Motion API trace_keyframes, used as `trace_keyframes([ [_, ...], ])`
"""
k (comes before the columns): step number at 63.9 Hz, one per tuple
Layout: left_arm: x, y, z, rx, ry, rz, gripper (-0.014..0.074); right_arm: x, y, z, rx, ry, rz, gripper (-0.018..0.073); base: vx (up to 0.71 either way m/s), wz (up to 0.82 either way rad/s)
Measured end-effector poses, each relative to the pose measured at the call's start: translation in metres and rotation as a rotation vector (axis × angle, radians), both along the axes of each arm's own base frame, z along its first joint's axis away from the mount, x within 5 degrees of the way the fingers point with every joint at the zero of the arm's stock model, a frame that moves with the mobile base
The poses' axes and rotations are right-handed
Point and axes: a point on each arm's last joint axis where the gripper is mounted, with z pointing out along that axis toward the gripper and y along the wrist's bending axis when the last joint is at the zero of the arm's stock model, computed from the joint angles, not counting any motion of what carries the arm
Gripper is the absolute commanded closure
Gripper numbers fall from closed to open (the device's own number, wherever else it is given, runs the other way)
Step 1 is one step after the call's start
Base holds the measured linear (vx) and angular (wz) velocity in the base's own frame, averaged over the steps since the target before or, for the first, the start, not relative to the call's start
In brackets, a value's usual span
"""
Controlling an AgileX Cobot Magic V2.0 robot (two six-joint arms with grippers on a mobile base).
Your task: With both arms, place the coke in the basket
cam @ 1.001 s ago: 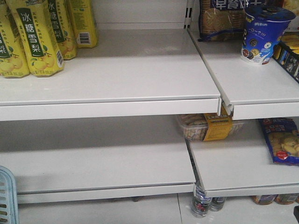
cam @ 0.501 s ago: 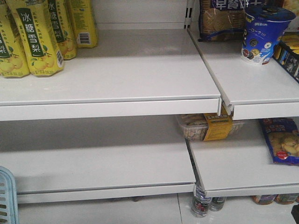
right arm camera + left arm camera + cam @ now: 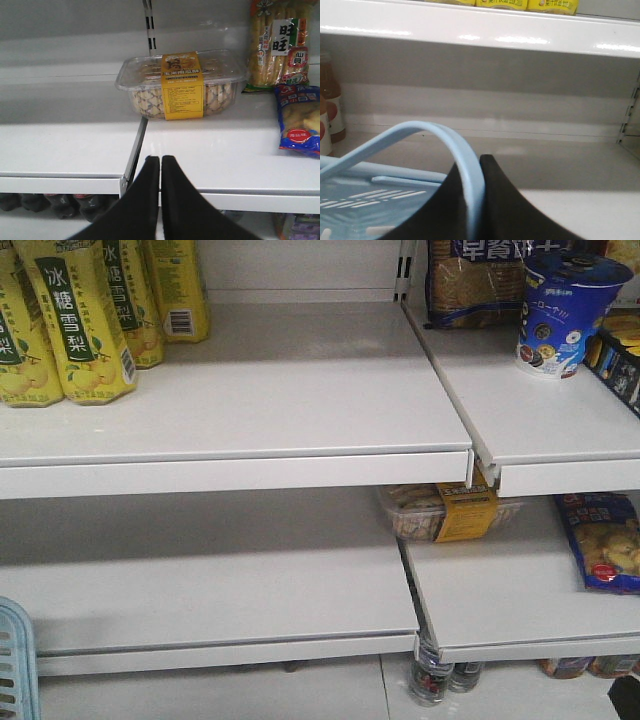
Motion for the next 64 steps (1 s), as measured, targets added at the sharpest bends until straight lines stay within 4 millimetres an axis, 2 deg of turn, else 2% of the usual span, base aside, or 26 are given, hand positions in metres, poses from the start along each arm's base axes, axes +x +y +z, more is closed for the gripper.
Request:
trace_keyframes([
  [27,0.000,0.000,0.000,-0.001,0.000,0.000,0.0603,0.001,-0.003,0.001,-0.040,-0.014,-0.020,0.0564,0.00,0.00],
  [48,0.000,0.000,0.000,-0.001,0.000,0.000,0.0603,0.004,-0.013,0.018,0.030,-0.193,-0.155,0.0564,0.00,0.00],
  [64,0.000,0.000,0.000,-0.001,0.000,0.000,0.0603,0.004,-0.014,0.020,0.028,-0.220,-0.163,0.0564,0.00,0.00],
])
